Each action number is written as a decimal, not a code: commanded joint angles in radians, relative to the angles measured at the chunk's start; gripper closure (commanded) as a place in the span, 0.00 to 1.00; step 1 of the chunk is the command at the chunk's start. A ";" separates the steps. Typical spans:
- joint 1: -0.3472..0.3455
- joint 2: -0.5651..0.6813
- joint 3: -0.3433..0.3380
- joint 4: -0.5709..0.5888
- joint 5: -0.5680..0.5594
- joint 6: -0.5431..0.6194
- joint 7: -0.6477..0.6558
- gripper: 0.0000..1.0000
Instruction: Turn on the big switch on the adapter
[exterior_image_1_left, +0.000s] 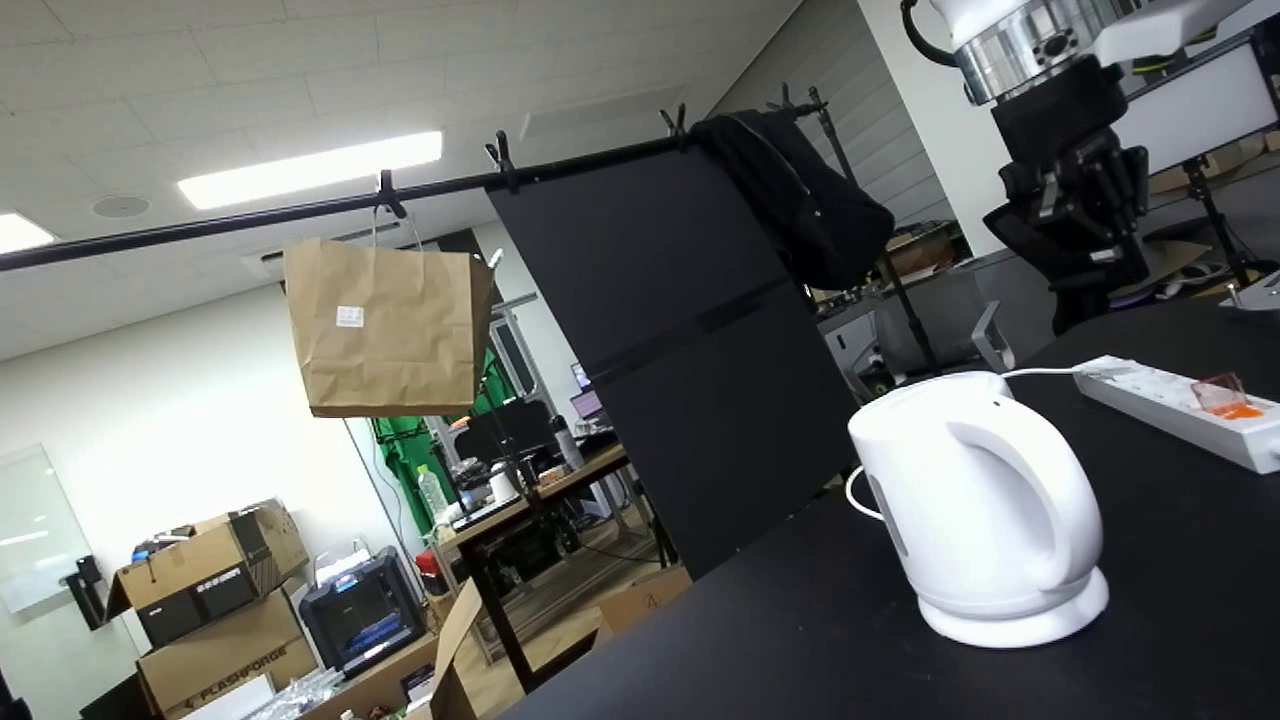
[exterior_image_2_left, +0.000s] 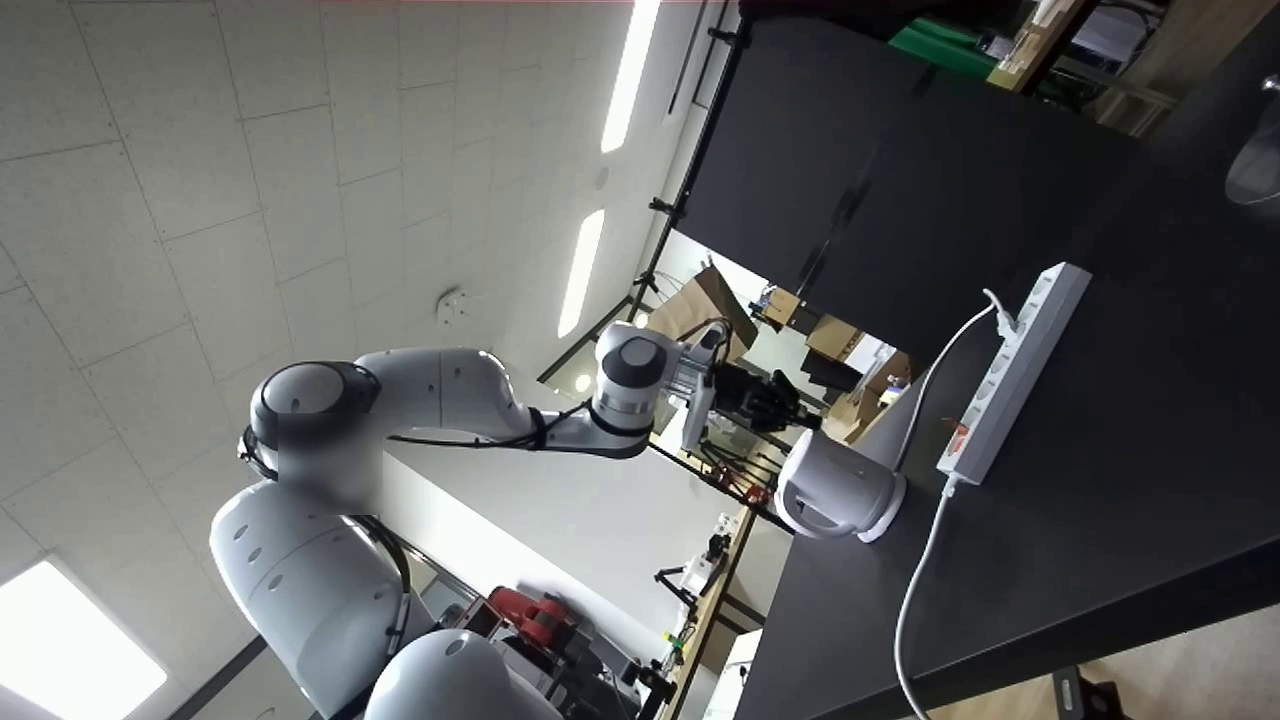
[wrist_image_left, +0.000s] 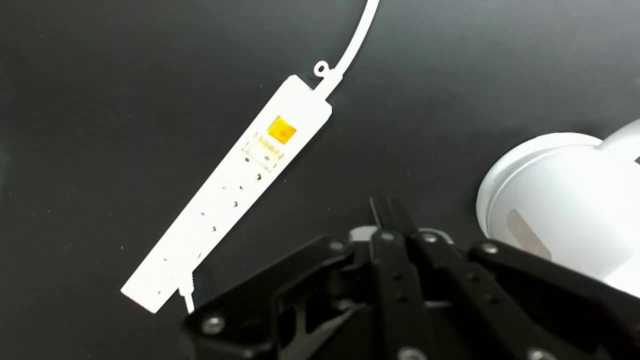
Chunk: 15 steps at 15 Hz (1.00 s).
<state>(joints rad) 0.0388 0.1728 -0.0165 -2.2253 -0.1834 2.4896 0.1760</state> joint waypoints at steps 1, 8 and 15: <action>0.002 0.003 -0.001 0.001 0.003 0.001 -0.004 1.00; 0.003 0.003 0.000 0.001 0.003 0.001 -0.004 1.00; 0.013 0.005 -0.010 0.000 -0.008 0.007 0.081 1.00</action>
<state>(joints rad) 0.0408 0.1794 -0.0152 -2.2254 -0.1791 2.4927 0.1803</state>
